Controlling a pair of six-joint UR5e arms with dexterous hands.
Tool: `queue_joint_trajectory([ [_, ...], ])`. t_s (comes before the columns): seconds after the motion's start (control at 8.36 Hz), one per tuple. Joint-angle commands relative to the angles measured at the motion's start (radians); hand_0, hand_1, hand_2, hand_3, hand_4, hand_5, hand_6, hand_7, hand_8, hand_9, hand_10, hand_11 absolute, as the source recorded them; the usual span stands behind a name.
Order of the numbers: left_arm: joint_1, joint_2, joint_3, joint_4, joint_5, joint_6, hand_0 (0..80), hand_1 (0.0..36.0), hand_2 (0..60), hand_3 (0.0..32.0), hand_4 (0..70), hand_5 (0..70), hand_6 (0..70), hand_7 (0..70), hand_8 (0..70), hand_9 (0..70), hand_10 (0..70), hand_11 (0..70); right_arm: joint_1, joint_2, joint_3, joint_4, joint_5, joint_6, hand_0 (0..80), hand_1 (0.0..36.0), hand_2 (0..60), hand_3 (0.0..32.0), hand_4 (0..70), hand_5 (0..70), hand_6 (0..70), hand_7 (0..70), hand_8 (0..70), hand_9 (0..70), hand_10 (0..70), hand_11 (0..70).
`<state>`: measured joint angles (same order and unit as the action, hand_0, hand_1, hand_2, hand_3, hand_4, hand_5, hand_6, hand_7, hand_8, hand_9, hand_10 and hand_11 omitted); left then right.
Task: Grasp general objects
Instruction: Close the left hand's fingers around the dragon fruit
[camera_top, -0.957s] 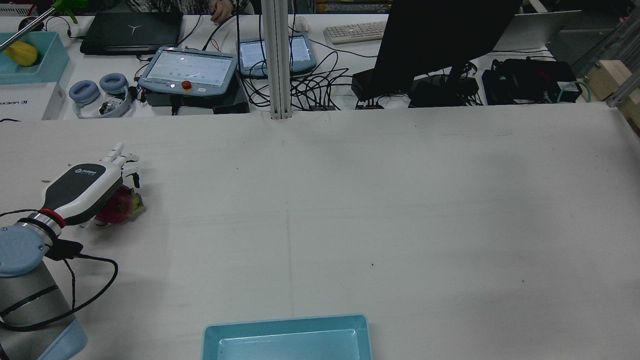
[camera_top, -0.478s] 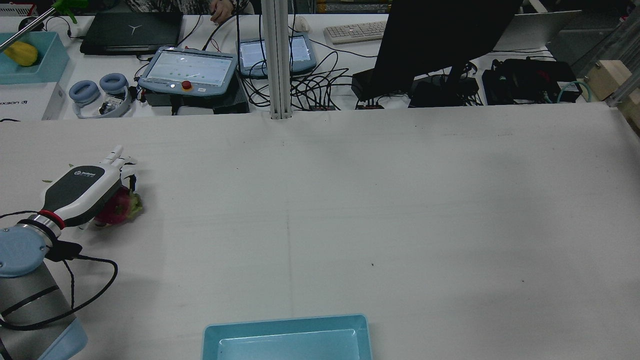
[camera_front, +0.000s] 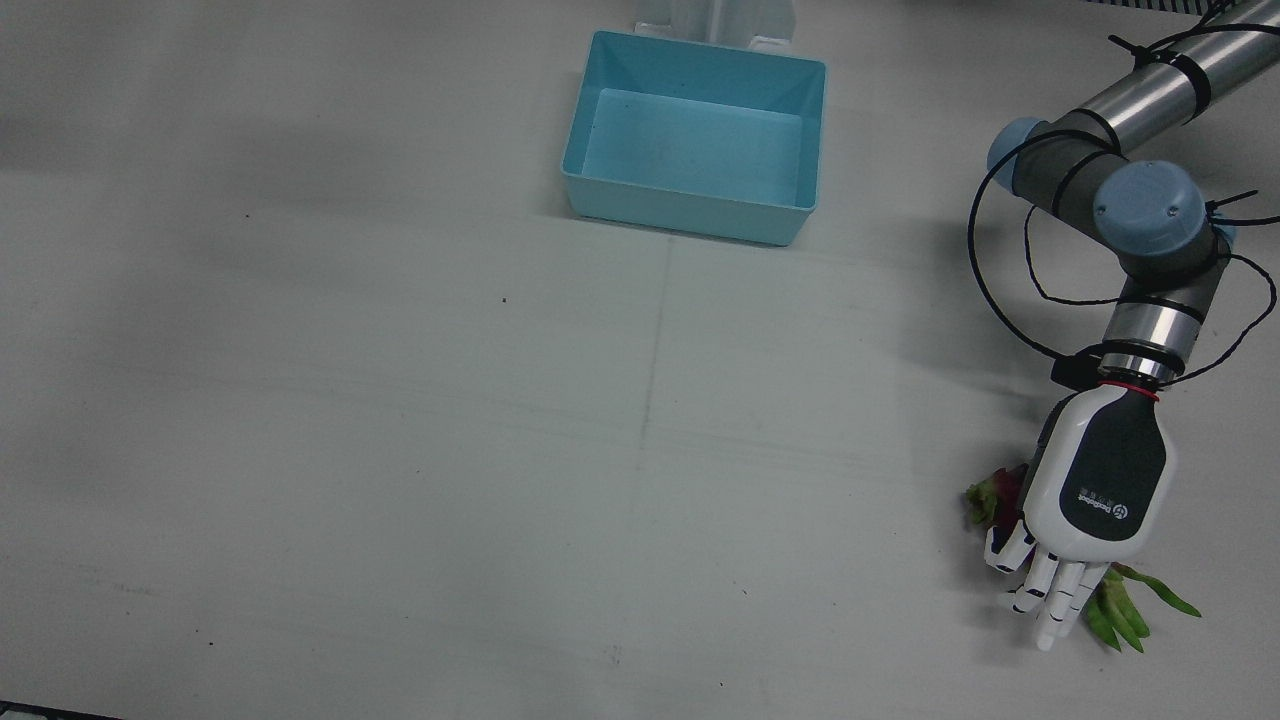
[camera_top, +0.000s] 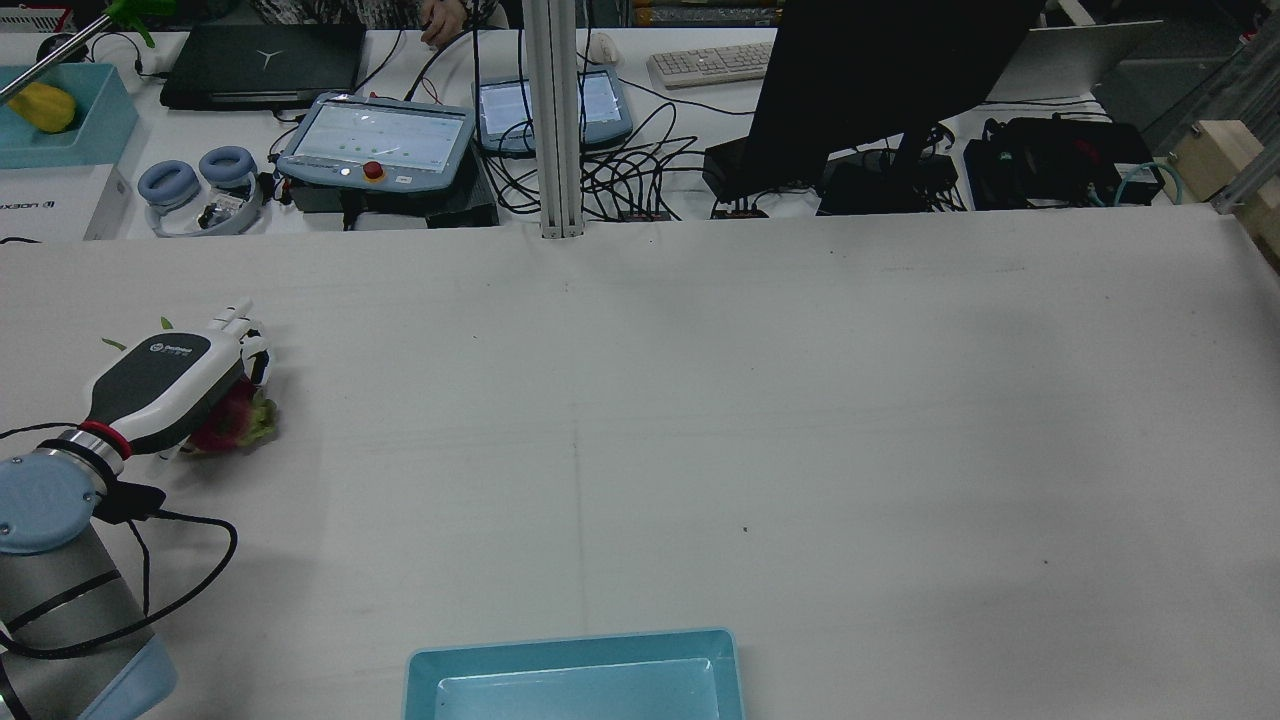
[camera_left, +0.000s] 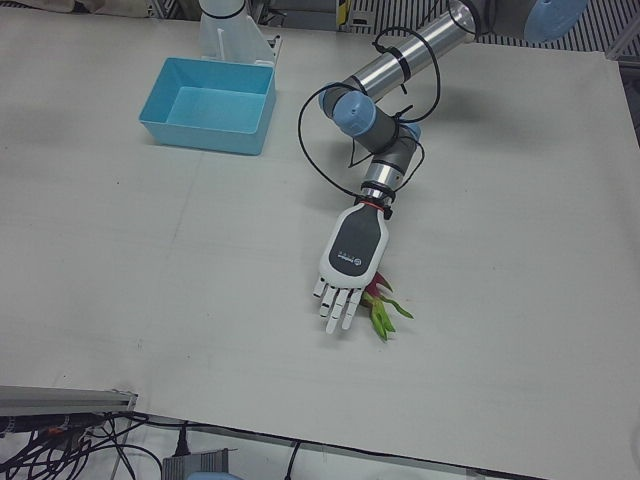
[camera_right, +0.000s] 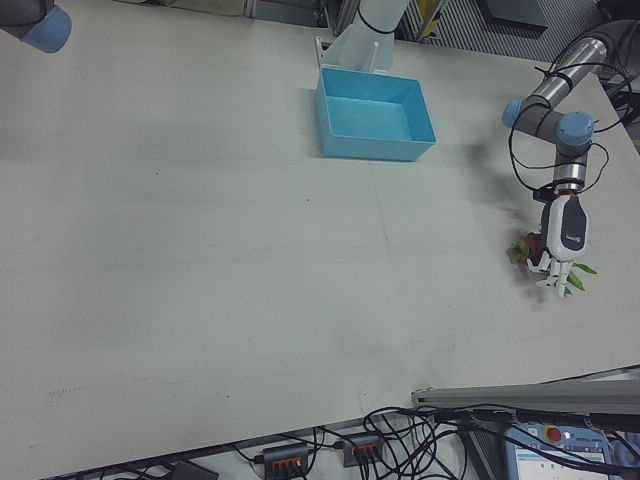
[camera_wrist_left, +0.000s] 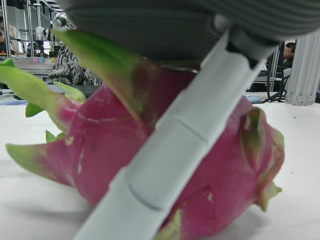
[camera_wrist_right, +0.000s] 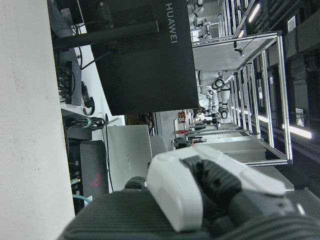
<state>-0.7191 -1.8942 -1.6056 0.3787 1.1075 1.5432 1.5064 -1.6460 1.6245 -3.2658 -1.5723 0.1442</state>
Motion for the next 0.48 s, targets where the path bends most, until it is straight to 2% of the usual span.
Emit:
queue_joint_trajectory([
  [0.0,0.0,0.0,0.01,-0.006,-0.003,0.0,80.0,36.0,60.0,0.0,7.2,70.0,2.5,70.0,0.0,12.7,0.5,5.0,0.0,0.0,0.0,0.0,0.002,0.0,0.0,0.0,0.0,0.0,0.0,0.0,0.0,0.0,0.0,0.0,0.0,0.0],
  [0.12,0.001,-0.002,0.021,-0.011,-0.008,0.0,80.0,36.0,60.0,0.0,17.8,70.0,11.3,70.0,1.2,15.3,5.2,12.8,0.0,0.0,0.0,0.0,0.0,0.0,0.0,0.0,0.0,0.0,0.0,0.0,0.0,0.0,0.0,0.0,0.0,0.0],
  [0.36,0.001,-0.002,0.022,-0.011,-0.011,0.0,80.0,36.0,60.0,0.0,38.1,70.0,30.3,70.0,5.0,18.6,9.2,18.1,0.0,0.0,0.0,0.0,0.0,0.0,0.0,0.0,0.0,0.0,0.0,0.0,0.0,0.0,0.0,0.0,0.0,0.0],
])
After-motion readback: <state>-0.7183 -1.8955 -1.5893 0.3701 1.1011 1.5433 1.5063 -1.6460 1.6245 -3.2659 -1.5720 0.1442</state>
